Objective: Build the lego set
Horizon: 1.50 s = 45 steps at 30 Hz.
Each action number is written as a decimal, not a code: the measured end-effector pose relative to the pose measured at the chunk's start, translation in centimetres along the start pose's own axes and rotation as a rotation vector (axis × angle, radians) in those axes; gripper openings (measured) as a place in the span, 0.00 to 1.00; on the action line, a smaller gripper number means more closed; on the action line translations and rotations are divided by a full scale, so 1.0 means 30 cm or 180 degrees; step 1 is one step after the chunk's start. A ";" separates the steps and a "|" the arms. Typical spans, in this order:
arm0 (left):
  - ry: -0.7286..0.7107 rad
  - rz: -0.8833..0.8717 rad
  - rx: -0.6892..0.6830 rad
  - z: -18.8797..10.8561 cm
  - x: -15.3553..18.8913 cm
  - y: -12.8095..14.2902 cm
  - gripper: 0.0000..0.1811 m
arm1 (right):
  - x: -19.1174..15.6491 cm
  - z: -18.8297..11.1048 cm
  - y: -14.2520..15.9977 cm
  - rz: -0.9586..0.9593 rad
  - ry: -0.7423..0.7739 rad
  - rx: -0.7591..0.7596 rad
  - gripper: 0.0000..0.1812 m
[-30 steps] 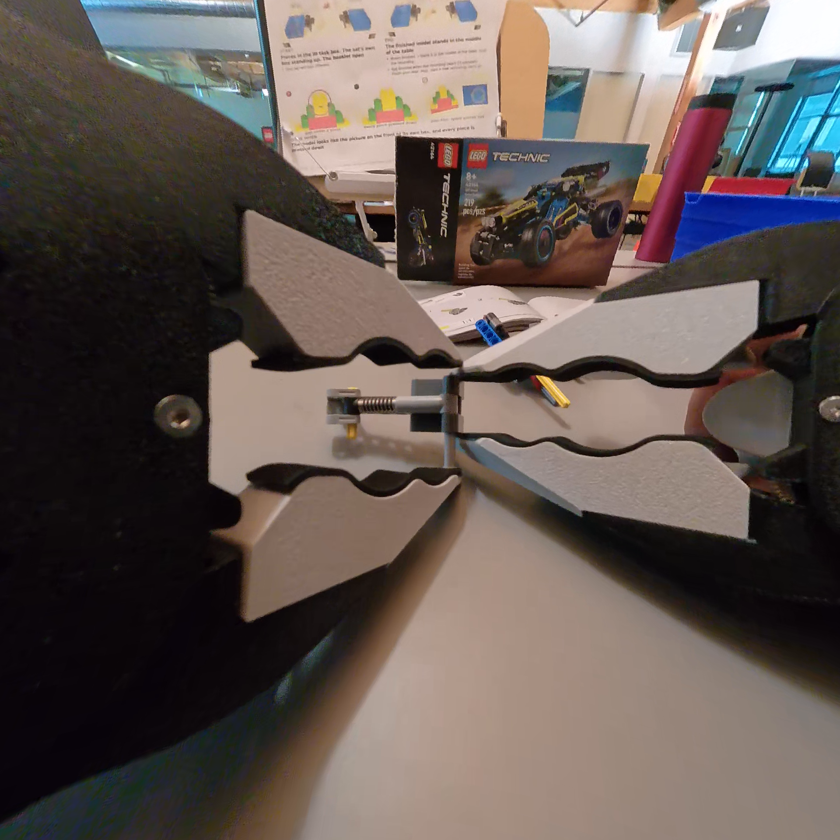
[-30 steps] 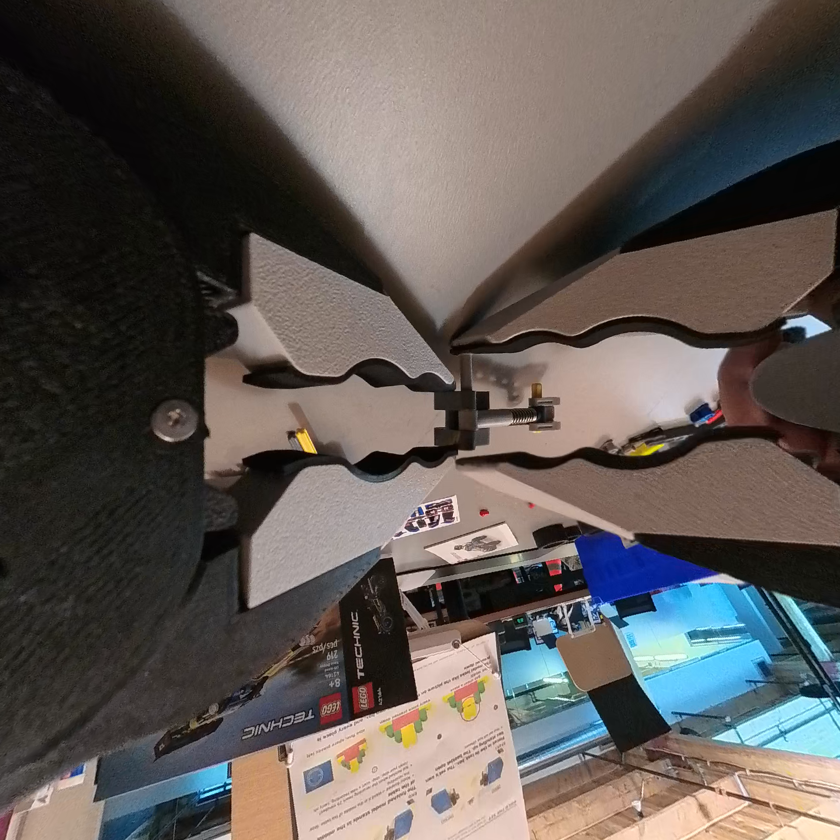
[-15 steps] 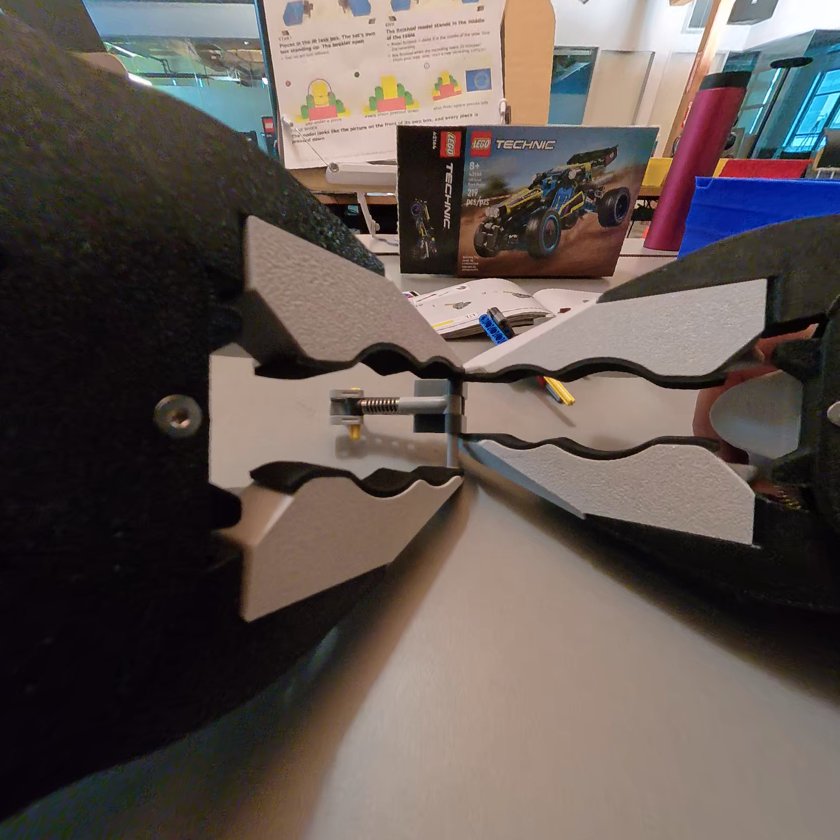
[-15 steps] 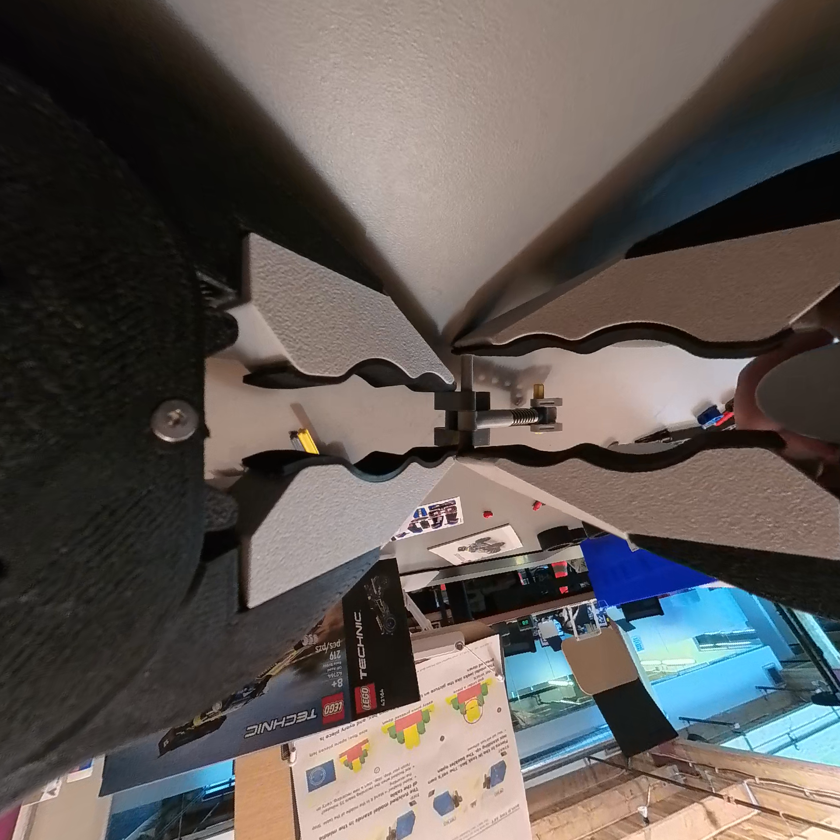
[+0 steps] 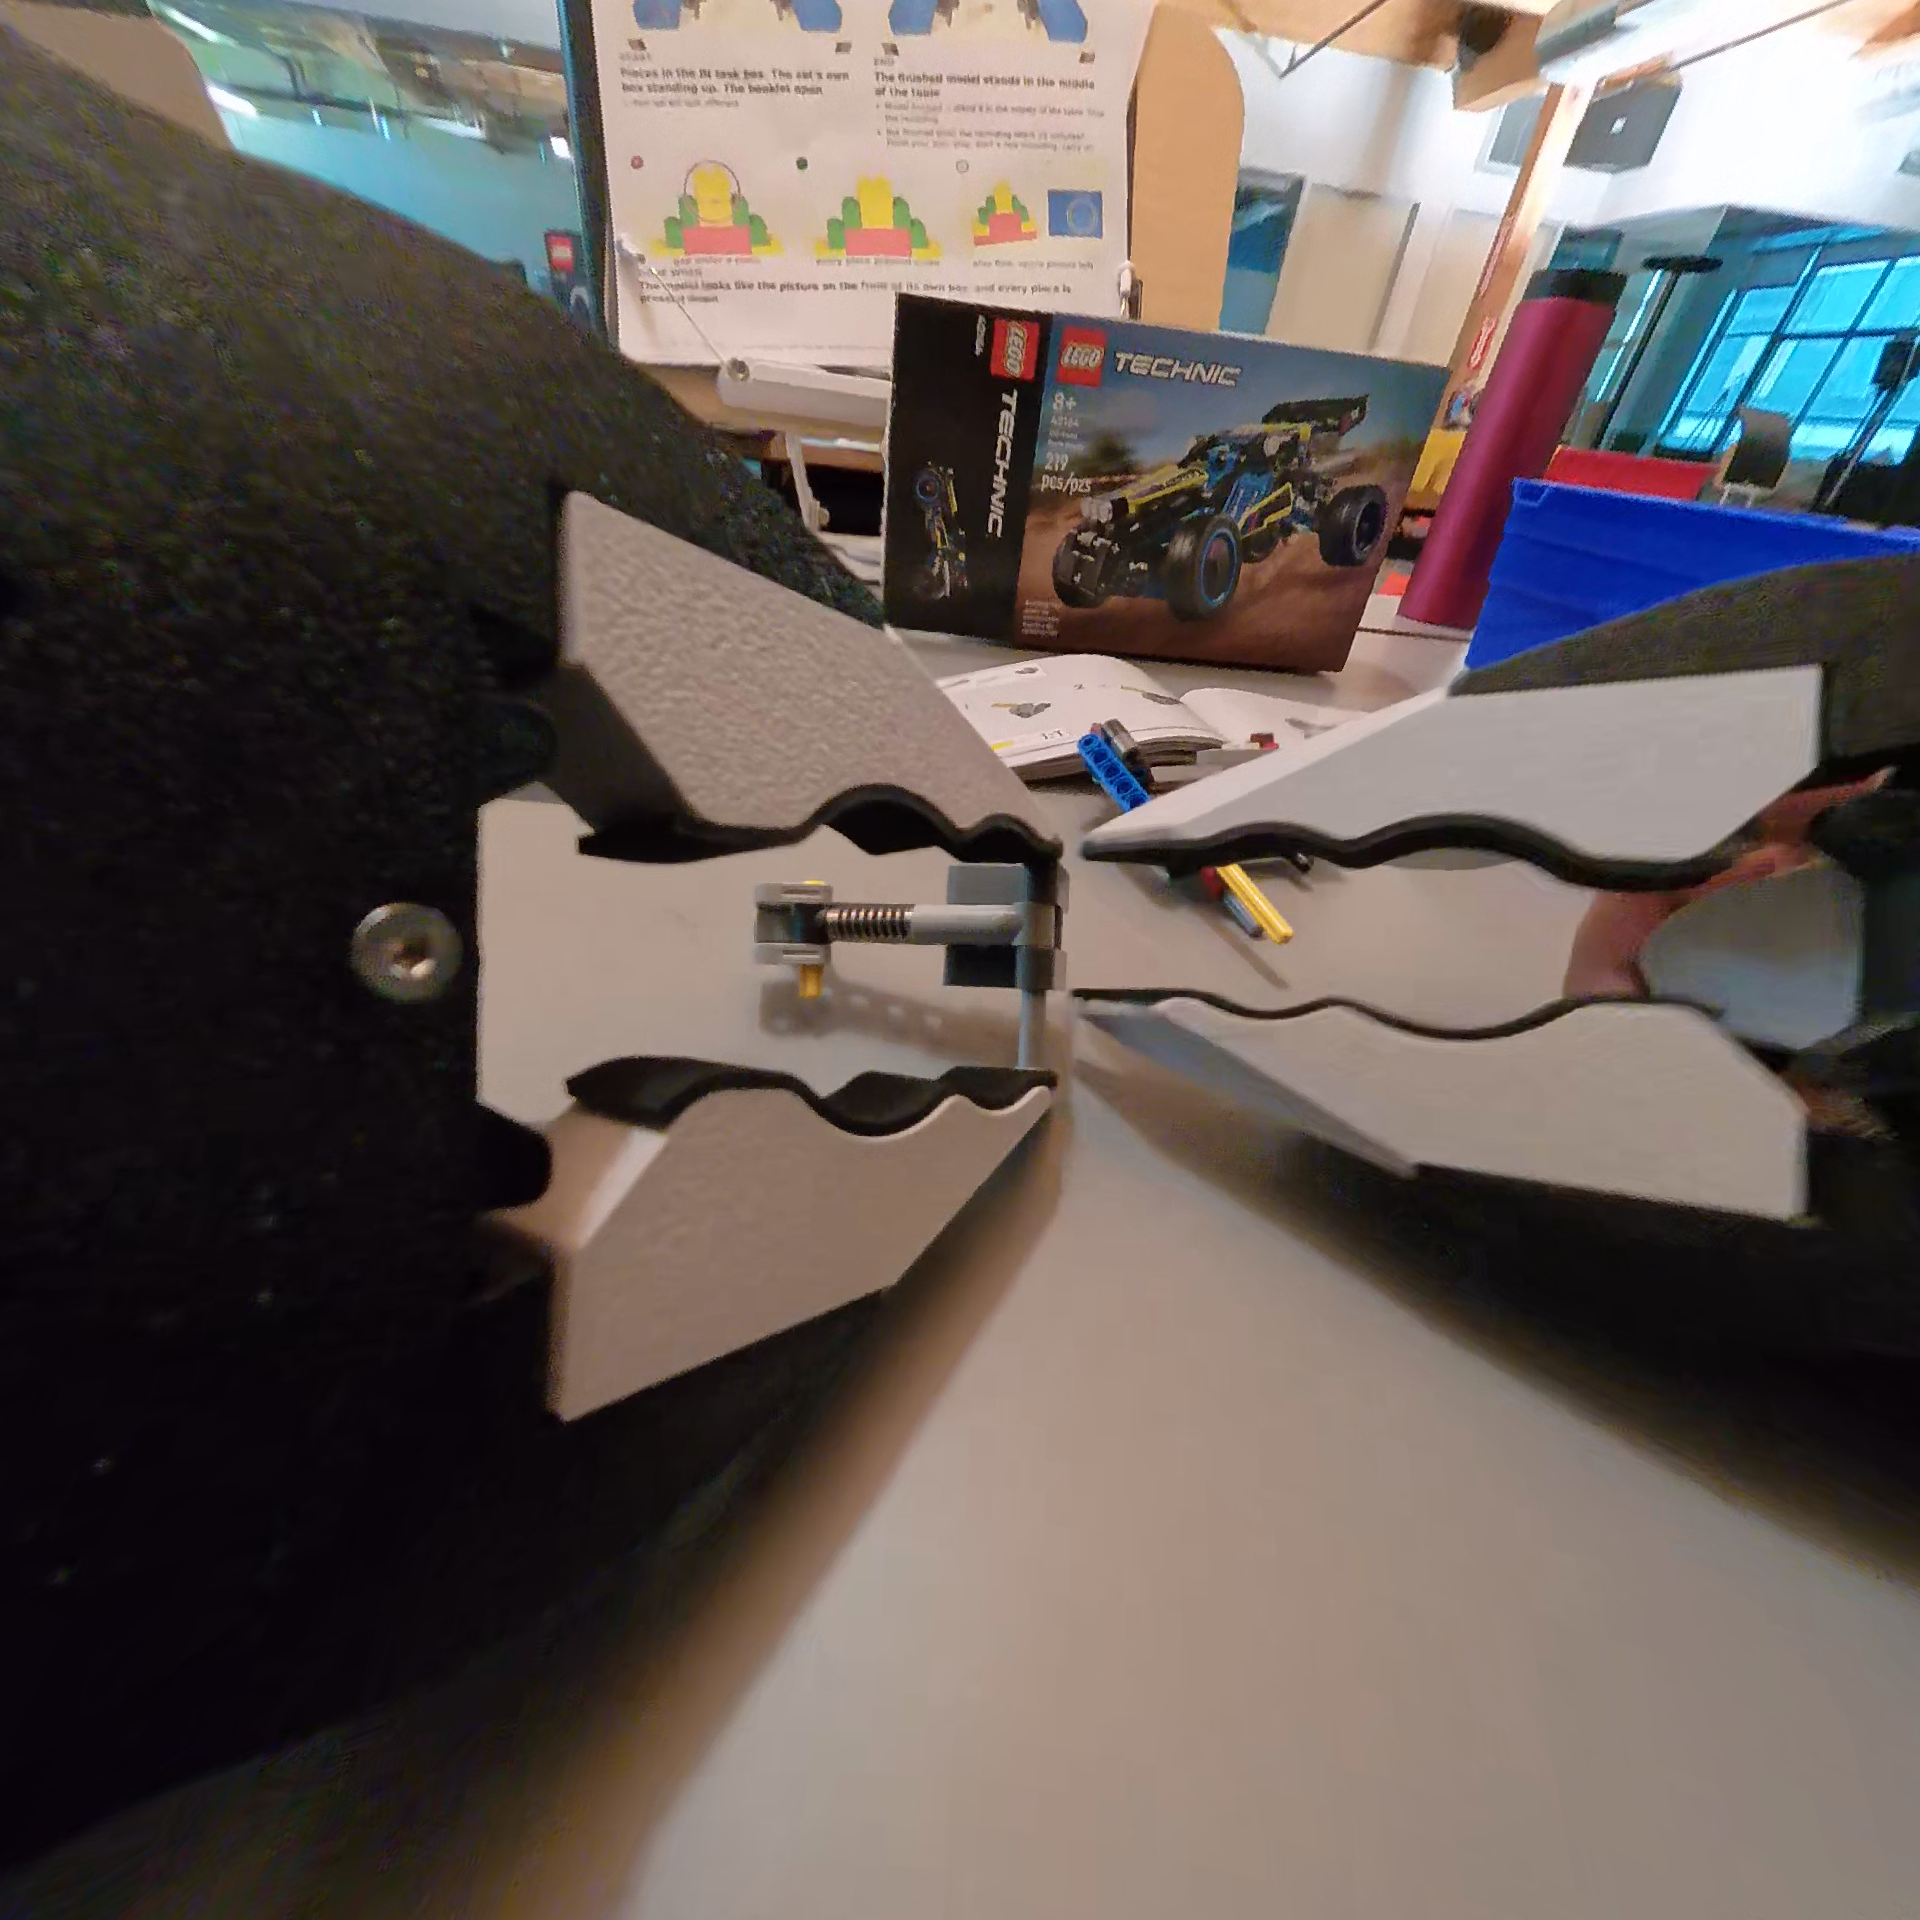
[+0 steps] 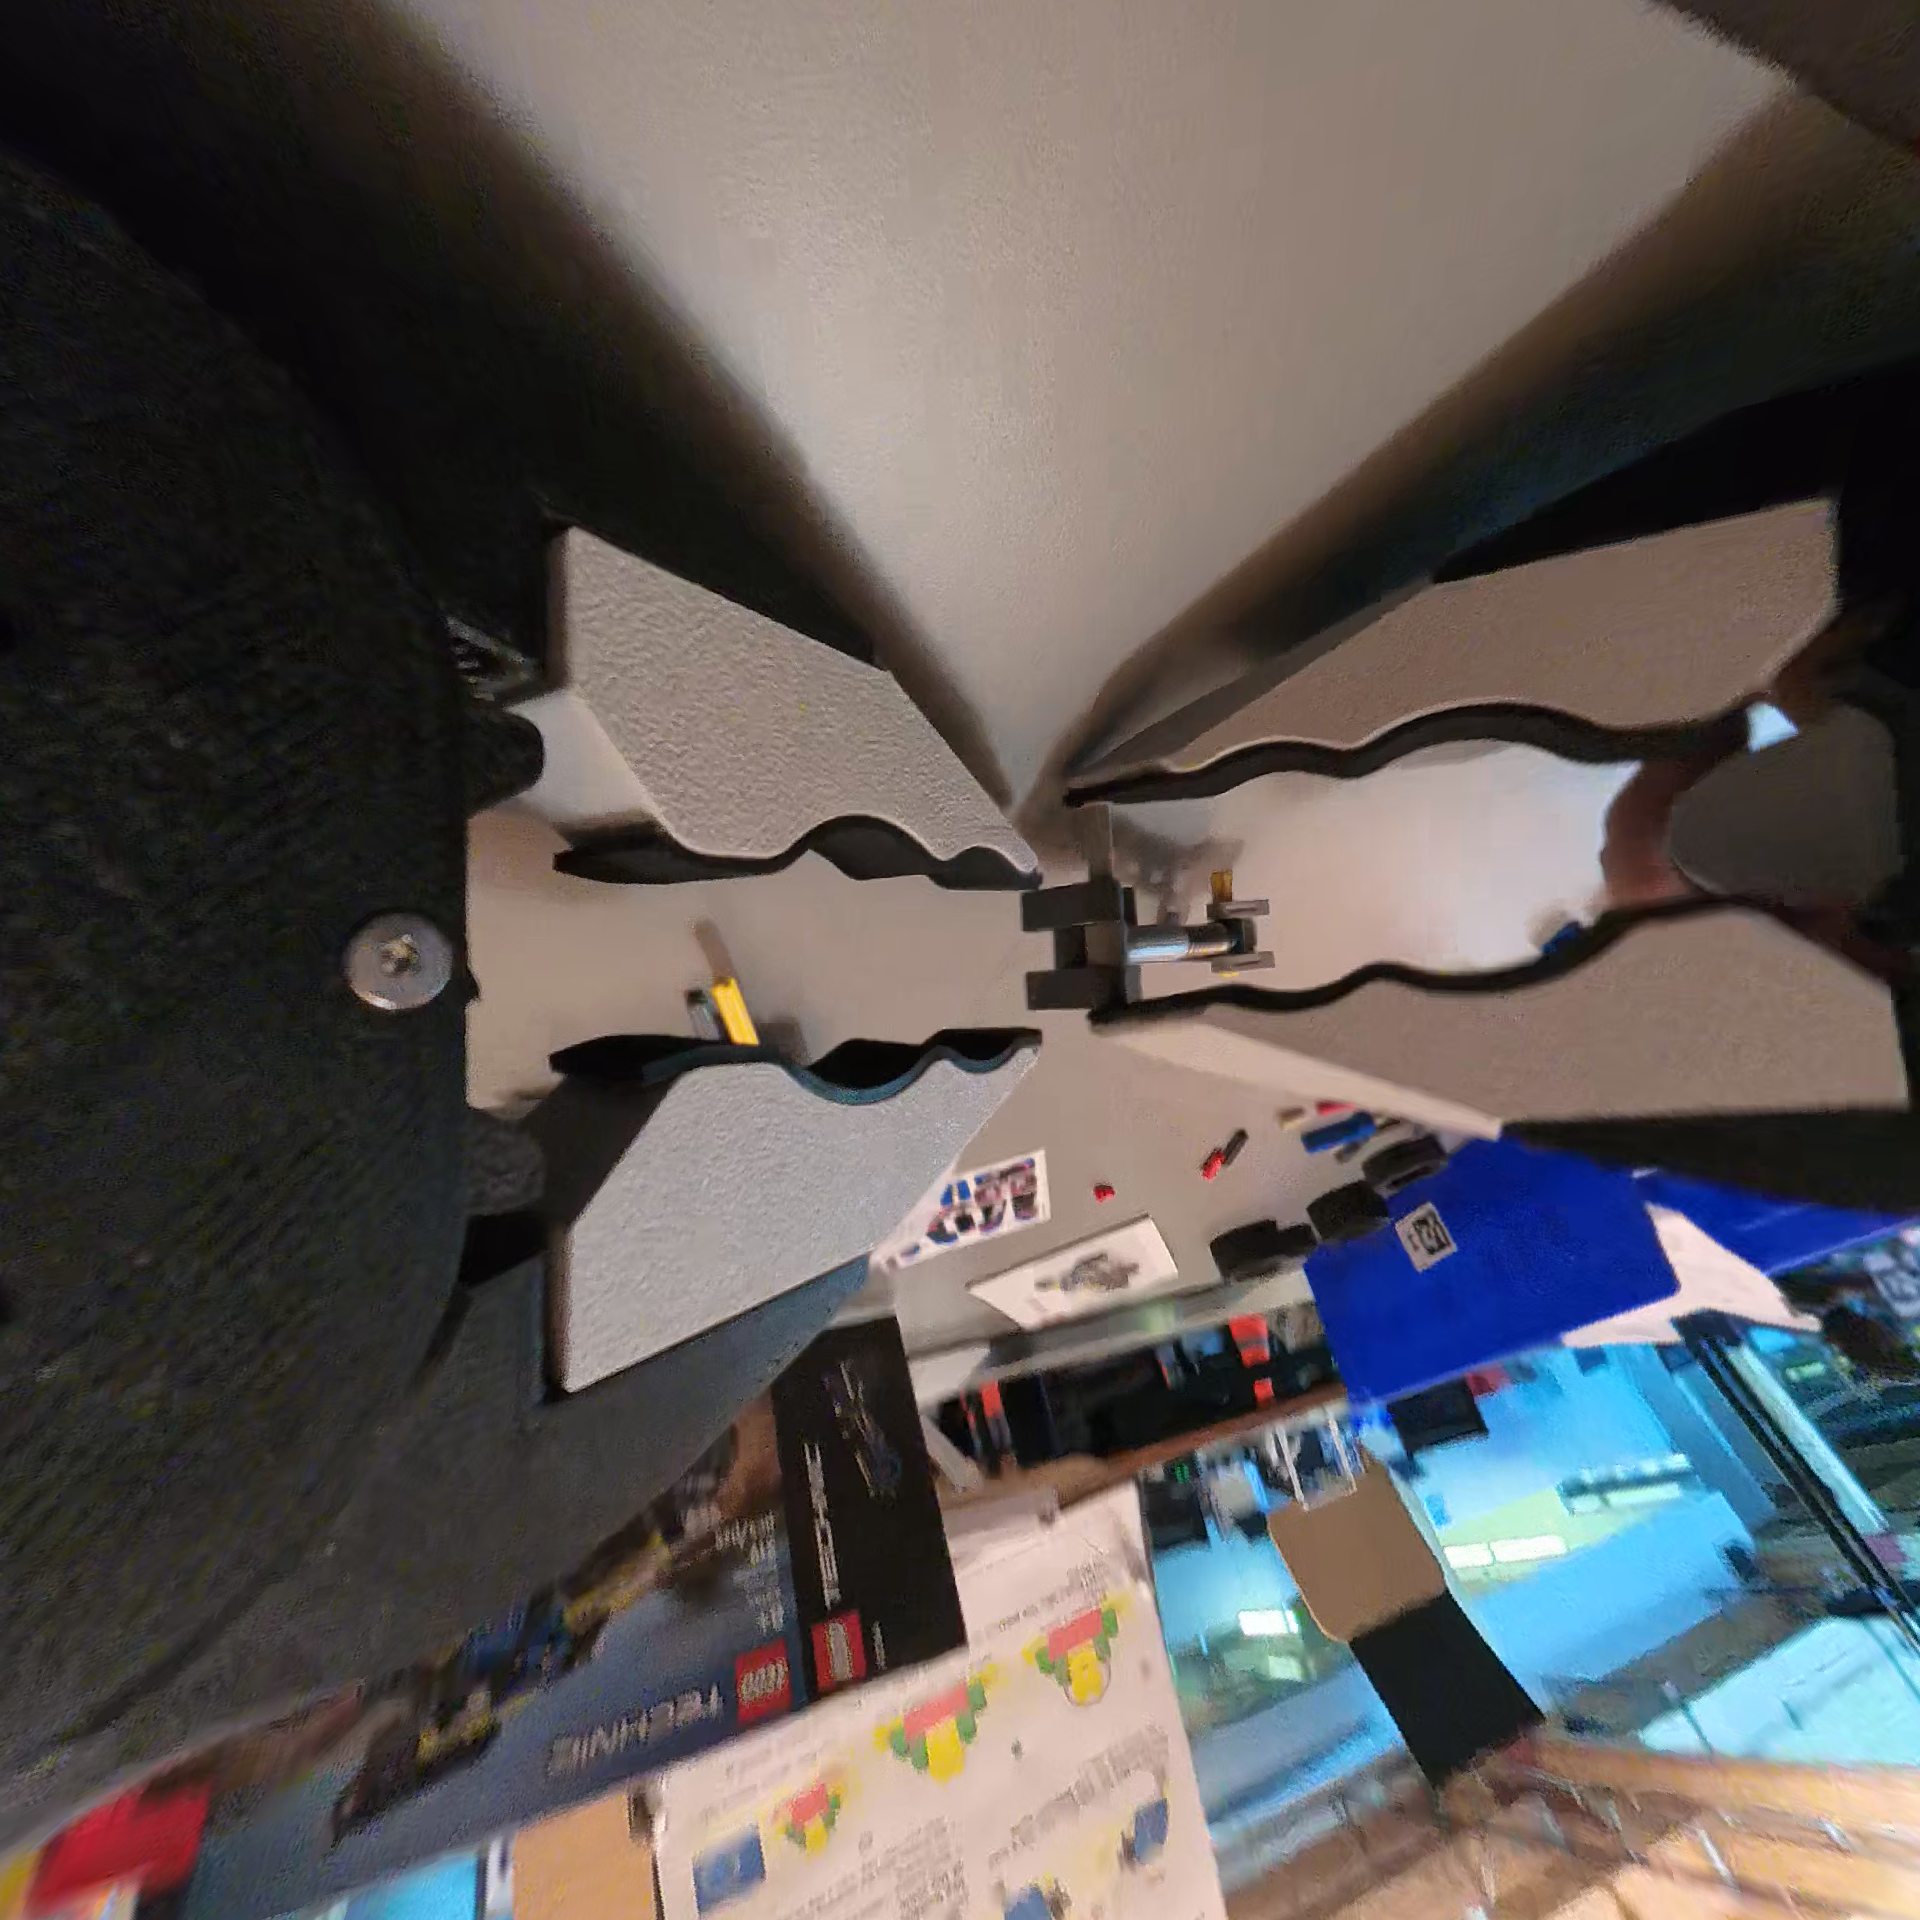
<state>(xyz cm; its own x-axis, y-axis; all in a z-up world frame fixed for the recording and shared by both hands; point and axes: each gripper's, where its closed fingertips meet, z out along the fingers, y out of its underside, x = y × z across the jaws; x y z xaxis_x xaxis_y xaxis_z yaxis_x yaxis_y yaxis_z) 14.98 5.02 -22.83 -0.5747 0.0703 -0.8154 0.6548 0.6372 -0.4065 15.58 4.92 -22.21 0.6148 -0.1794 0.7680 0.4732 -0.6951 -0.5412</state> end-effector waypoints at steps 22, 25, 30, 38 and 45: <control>-0.0505 0.0893 0.1061 -0.054 0.010 -0.103 0.21 | -0.043 -0.090 -0.087 0.2714 -0.2557 0.0583 0.14; -0.0448 0.0935 0.1108 -0.054 0.024 -0.109 0.21 | -0.055 -0.076 -0.083 0.2633 -0.2577 0.0492 0.08; -0.0381 0.0959 0.1152 -0.055 0.037 -0.110 0.21 | -0.071 -0.082 -0.077 0.2470 -0.2656 0.0461 0.06; -0.0478 0.0656 0.1033 -0.052 -0.002 -0.084 0.32 | -0.057 -0.076 -0.067 0.2432 -0.2496 0.0461 0.05; -0.0252 0.0369 0.0728 -0.085 -0.002 -0.004 0.32 | -0.085 -0.054 -0.043 0.2253 -0.2373 0.0198 0.05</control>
<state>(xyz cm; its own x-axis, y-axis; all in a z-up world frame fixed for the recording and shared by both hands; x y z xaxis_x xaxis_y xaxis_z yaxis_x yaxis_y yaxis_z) 13.68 6.90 -21.68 -0.4550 0.0668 -0.8880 0.8132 0.4376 -0.3838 12.37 5.13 -22.92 0.9907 -0.0415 -0.1300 -0.1309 -0.5571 -0.8201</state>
